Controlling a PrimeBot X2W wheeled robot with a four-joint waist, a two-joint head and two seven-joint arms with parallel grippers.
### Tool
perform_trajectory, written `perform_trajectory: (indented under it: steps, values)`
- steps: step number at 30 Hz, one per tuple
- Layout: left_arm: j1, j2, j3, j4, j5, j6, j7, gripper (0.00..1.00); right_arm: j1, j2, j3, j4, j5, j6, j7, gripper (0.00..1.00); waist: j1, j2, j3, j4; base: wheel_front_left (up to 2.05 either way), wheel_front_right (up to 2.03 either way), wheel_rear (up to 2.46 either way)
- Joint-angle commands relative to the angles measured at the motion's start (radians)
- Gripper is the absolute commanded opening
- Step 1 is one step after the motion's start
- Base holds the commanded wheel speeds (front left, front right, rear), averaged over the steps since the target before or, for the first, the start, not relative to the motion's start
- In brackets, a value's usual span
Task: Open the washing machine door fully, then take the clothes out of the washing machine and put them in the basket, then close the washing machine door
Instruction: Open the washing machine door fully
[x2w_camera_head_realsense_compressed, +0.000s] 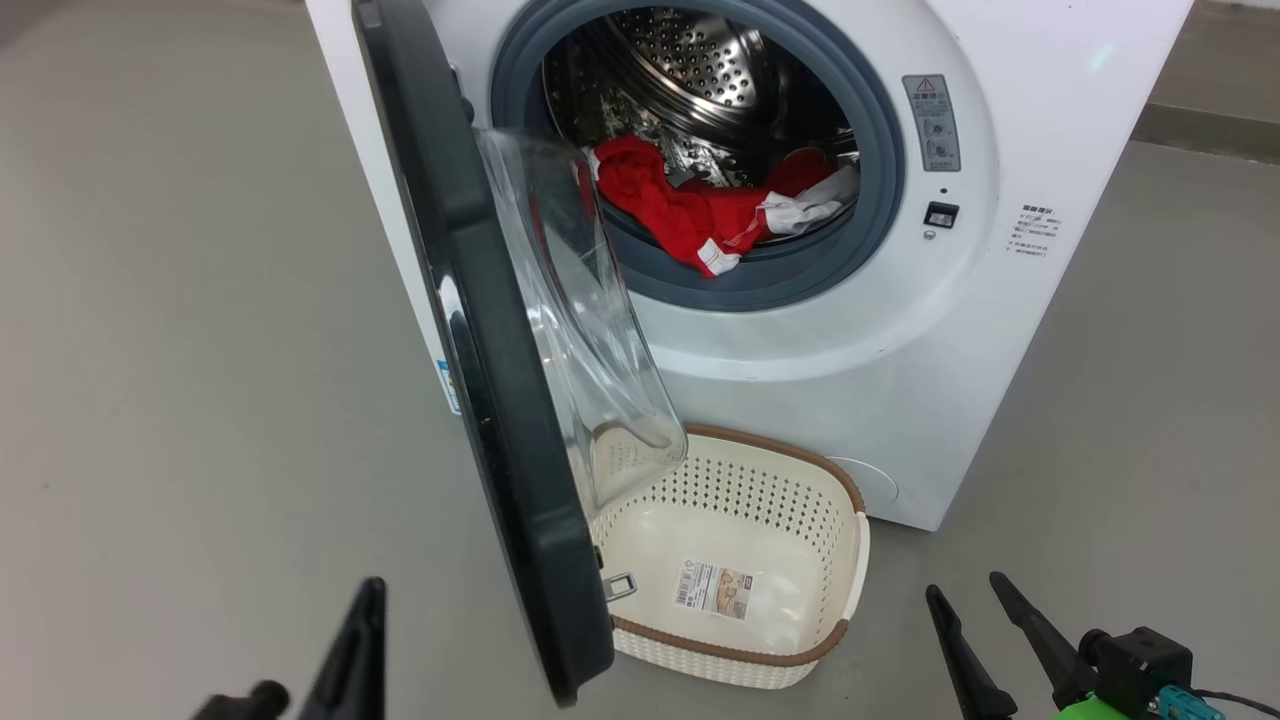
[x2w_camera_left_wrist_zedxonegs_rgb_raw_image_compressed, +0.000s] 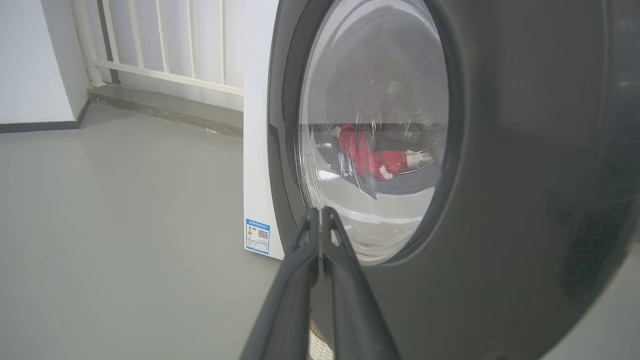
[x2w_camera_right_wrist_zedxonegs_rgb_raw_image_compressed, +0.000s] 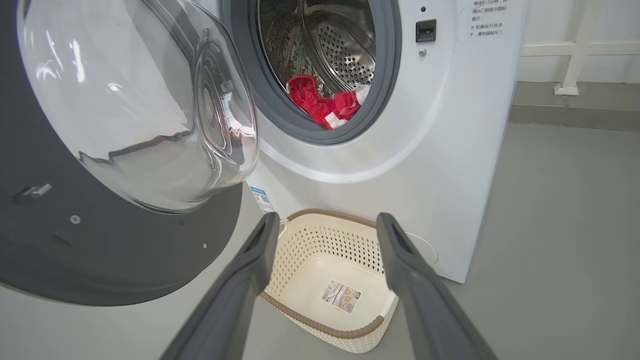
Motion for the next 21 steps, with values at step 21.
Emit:
perform_trajectory:
  steps: [21]
  values:
    - [-0.065,0.008,-0.187,-0.518,-0.023,0.018,-0.012,0.0,-0.022,-0.018,0.0,-0.033,-0.078,0.008,-0.014,1.0,0.0,0.0,0.024,-0.009,0.0,0.0,0.0]
